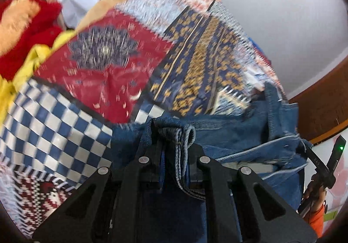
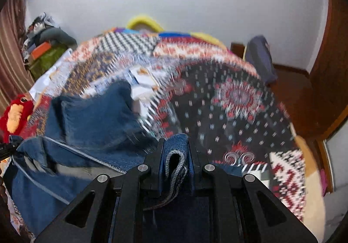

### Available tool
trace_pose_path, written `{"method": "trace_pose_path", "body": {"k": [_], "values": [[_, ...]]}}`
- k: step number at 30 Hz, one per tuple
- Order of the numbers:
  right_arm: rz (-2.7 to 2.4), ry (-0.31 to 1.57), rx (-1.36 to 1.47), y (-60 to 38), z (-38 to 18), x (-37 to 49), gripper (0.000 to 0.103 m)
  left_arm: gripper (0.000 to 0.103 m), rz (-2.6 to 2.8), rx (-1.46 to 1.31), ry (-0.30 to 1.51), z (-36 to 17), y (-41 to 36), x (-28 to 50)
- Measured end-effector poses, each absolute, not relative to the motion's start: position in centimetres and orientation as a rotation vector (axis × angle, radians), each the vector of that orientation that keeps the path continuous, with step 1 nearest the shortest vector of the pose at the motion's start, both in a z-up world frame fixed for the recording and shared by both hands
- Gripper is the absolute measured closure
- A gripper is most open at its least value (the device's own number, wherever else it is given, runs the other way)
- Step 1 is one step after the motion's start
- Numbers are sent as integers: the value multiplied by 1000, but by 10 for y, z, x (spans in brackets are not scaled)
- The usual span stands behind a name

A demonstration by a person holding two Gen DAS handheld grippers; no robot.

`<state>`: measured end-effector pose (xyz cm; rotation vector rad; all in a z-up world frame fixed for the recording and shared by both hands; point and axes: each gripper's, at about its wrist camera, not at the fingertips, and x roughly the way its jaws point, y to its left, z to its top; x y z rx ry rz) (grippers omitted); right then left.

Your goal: Fold large clothes

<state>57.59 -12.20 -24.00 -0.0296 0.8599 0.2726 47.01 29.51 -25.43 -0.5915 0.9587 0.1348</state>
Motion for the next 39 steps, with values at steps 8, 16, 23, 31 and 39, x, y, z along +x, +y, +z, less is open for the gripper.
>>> {"method": "trace_pose_path", "body": {"k": [8,16,23,31,39], "values": [[325,864,10,-143,-239,565,88,84,159,-505,1000,-271,284,470],[15,727,-240,-179,-204,529,87,83,140,-646,1058,-277,302,468],[92,752,-199,-207,-183,489,87,74,152,-540,1053,-231,289,451],[268,769,-108,-178,-166,457,87,18,284,-229,879,-157,265,420],[417,818,-167,-112,-177,452,87,3,135,-42,985,-176,231,404]]}}
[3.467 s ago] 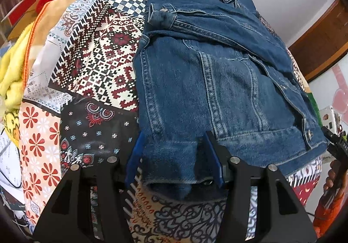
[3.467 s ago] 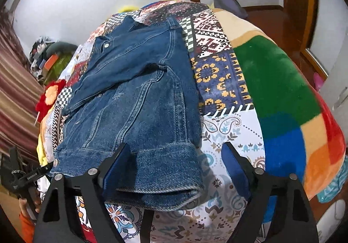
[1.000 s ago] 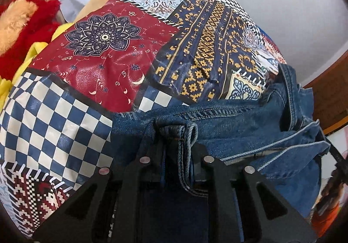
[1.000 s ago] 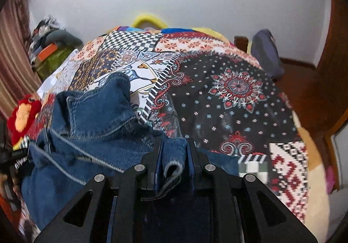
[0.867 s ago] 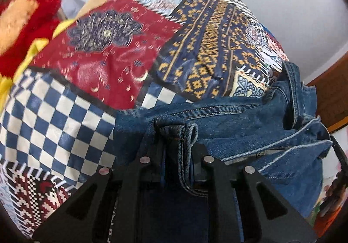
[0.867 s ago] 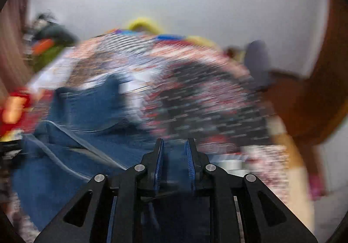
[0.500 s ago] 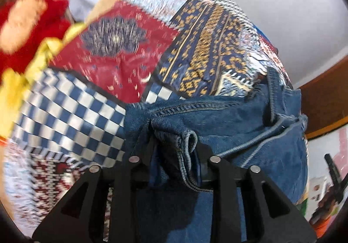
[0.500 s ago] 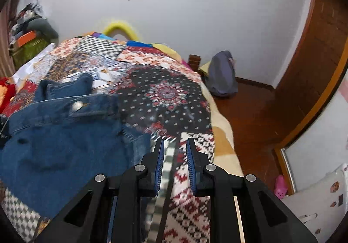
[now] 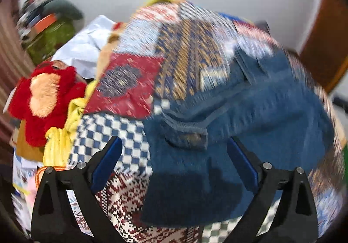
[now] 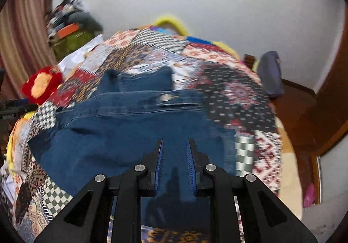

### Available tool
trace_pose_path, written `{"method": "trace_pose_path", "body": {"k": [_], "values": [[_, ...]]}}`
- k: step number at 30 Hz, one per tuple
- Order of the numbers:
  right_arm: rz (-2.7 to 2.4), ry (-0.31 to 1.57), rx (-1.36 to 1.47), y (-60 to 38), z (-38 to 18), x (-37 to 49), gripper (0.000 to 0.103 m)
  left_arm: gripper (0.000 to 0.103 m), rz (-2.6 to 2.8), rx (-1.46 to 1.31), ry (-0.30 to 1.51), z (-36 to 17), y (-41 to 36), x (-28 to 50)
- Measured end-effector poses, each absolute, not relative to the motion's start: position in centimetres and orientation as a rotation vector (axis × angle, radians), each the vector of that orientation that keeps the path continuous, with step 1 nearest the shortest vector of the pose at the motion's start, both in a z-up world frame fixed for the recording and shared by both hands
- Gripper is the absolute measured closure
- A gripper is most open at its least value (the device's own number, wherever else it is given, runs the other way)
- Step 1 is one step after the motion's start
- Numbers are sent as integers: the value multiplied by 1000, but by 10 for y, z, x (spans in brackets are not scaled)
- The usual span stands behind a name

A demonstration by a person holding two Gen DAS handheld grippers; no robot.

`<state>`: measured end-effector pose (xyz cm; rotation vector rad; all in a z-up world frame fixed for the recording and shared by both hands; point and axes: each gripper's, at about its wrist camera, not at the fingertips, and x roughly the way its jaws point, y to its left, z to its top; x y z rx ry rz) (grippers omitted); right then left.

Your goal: Fold large clothes

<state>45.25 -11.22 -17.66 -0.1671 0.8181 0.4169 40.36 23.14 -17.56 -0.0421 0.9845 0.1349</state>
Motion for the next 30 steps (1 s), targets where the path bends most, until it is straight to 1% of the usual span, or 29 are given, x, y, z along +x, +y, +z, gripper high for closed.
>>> {"method": "trace_pose_path", "body": {"k": [1,4,7,11,14,19,20,23,26,28,30], "values": [[439,830,-170,-103,-181,454,87,2,128,-23,1002,-185,228,402],[478,871,-177,-83,-194,462,87,2,128,16,1076,-219,222,408],[501,919,-191,-64,-210,475,87,2,139,-14,1131,-247,230,423],[532,981,-207,-41,-232,497,87,2,174,-110,1121,-253,256,451],[530,1008,-222,-27,-246,516,87,2,287,-75,1120,-258,273,472],[526,982,-143,-25,-249,549,87,1,313,-149,1099,-261,299,491],[520,983,-115,-28,-249,555,87,0,320,-142,1092,-262,299,494],[425,910,-110,-37,-245,563,88,0,339,-88,1073,-265,291,491],[414,910,-96,-42,-245,566,88,0,354,-79,1065,-265,290,484],[373,881,-165,-39,-243,559,88,0,349,-107,1074,-265,297,481],[302,831,-327,-34,-246,546,87,0,321,-151,1107,-263,305,476]]}}
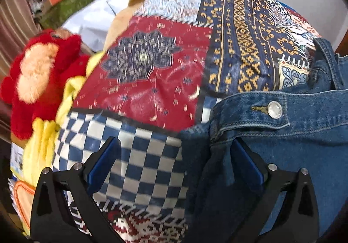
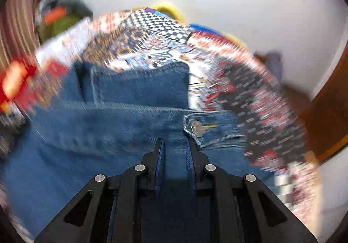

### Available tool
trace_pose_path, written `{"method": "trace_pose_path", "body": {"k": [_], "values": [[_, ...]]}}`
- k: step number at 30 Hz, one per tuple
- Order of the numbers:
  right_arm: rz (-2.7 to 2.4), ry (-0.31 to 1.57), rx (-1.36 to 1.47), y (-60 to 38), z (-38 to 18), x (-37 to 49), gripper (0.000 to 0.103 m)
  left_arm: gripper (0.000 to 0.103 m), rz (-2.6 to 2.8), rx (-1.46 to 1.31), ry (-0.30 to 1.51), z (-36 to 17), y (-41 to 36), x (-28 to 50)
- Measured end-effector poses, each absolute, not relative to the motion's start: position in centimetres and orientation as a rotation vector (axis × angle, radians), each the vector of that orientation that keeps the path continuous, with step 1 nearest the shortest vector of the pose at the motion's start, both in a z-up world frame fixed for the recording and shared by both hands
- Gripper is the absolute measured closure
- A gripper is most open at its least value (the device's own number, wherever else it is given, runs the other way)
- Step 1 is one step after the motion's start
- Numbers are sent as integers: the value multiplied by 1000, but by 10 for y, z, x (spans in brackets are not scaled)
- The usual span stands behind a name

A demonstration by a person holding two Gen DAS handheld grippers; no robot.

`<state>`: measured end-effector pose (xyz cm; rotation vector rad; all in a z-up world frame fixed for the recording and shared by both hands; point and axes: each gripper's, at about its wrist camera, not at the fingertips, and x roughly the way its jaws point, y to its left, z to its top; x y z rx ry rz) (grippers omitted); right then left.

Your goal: Fold large clothes

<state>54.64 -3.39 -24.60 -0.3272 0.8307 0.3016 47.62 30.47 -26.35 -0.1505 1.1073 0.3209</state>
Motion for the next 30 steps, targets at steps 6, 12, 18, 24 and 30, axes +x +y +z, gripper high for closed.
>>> {"method": "trace_pose_path", "body": {"k": [6,12,18,24,30], "values": [[185,871,-418,-73,-260,524,87,0,372,-65,1101,-239,304,453],[271,902,-209,-109,-226,502,87,0,297,-11,1011,-195,278,420],[451,842,-138,-80,-183,462,87,0,170,36,891,-158,226,405],[613,764,-180,-24,-162,424,87,0,55,25,836,-147,186,397],[725,813,-188,16,-186,409,87,0,-35,-29,884,-175,165,400]]}}
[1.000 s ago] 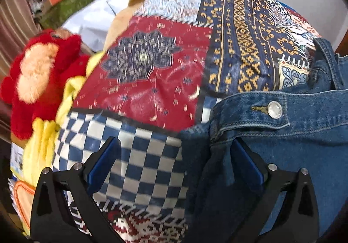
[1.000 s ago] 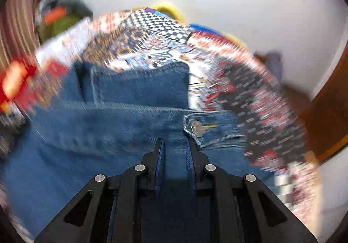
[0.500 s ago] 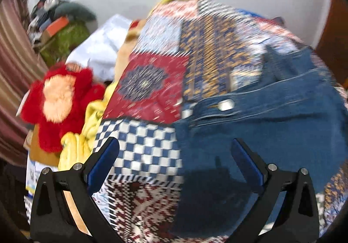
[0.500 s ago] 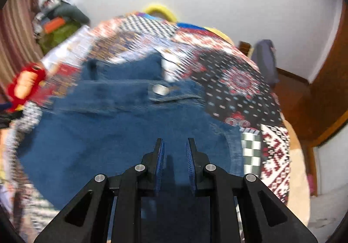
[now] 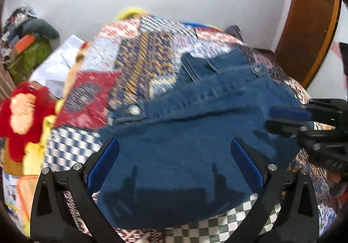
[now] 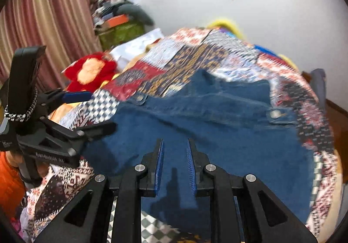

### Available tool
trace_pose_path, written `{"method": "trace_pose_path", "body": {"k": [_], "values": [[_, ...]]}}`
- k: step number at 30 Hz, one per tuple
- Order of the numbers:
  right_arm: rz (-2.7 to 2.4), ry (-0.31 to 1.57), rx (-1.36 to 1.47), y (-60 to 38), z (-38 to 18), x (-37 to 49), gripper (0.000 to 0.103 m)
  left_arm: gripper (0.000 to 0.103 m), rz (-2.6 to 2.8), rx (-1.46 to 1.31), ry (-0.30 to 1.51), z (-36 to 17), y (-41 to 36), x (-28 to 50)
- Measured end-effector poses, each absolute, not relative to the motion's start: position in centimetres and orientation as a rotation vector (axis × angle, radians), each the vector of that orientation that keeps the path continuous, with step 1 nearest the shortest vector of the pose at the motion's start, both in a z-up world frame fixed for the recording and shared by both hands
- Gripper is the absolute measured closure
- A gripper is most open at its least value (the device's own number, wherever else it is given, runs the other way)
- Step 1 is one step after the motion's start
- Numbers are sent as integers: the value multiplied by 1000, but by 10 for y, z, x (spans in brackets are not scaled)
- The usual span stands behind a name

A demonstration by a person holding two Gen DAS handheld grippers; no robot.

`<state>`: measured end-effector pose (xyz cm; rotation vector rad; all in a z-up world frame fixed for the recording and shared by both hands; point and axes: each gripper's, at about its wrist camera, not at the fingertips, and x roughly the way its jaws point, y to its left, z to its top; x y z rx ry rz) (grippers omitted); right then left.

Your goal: Fold large clothes

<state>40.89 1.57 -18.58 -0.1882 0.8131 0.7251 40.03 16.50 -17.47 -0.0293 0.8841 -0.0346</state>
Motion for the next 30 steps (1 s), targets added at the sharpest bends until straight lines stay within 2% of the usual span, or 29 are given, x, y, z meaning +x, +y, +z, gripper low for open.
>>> {"method": "trace_pose_path", "body": {"k": [6,8,13,30], "values": [[677,973,-311,25,-247,427,87,0,-43,1,1043,-233,155,414],[703,960,-279,15,-255,429,87,0,-36,-39,1059,-244,158,411],[698,968,-269,-4,-258,428,87,0,-9,-124,1020,-246,170,394],[456,992,-325,-78,-251,418,87,0,217,-118,1033,-244,216,331]]}}
